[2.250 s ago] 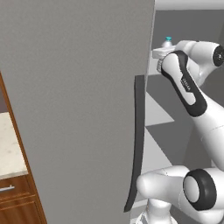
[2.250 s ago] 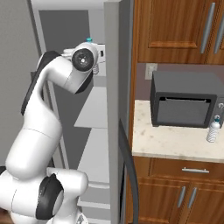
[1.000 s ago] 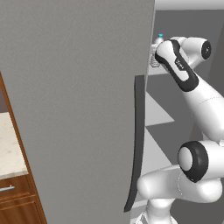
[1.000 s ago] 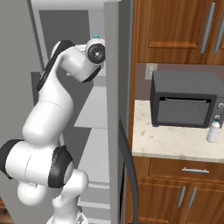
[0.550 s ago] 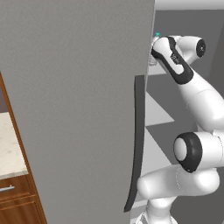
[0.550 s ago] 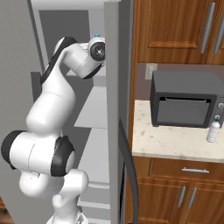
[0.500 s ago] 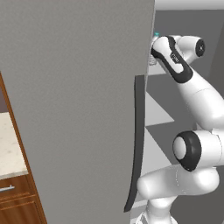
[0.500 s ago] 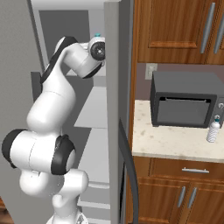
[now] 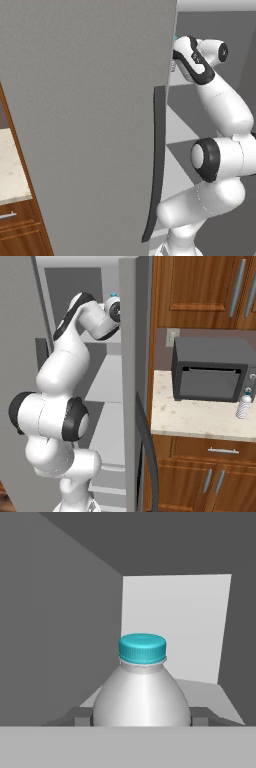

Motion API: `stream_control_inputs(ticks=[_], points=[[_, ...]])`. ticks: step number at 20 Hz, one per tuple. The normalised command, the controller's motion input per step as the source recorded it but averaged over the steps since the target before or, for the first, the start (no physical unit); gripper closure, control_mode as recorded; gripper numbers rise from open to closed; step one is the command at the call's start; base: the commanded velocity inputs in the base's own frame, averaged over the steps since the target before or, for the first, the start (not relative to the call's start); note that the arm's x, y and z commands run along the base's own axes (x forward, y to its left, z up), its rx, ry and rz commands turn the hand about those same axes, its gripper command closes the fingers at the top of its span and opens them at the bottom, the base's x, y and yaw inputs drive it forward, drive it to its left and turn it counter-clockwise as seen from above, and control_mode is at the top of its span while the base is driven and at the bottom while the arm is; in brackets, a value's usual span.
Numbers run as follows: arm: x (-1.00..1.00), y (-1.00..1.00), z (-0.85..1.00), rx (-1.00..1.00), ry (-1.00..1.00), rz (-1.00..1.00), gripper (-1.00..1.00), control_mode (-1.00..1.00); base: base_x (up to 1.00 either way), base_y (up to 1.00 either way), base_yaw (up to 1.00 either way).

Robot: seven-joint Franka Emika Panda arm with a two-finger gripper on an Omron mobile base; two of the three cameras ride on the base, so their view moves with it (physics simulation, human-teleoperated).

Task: Take the bottled waters from the counter and place them in the freezer to freeze. Close the freezer door after placing the bottles.

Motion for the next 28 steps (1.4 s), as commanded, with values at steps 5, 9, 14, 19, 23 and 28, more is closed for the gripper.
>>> stream_control_inputs(ticks=[5, 9, 14, 19, 23, 28], points=[[0.31, 0.00, -0.07, 0.00, 0.00, 0.03, 1.00, -1.00, 0.00, 0.00, 0.00], [0.33, 0.00, -0.06, 0.00, 0.00, 0.01, 1.00, -1.00, 0.00, 0.00, 0.00], [0.26, 0.00, -0.09, 0.00, 0.00, 0.01, 1.00, -1.00, 0.00, 0.00, 0.00], [0.15, 0.00, -0.22, 0.00, 0.07, 0.00, 1.00, -1.00, 0.00, 0.00, 0.00], [0.06, 0.00, -0.26, 0.00, 0.07, 0.00, 1.00, -1.00, 0.00, 0.00, 0.00], [0.03, 0.00, -0.16, 0.00, 0.04, 0.00, 1.00, -1.00, 0.00, 0.00, 0.00]])
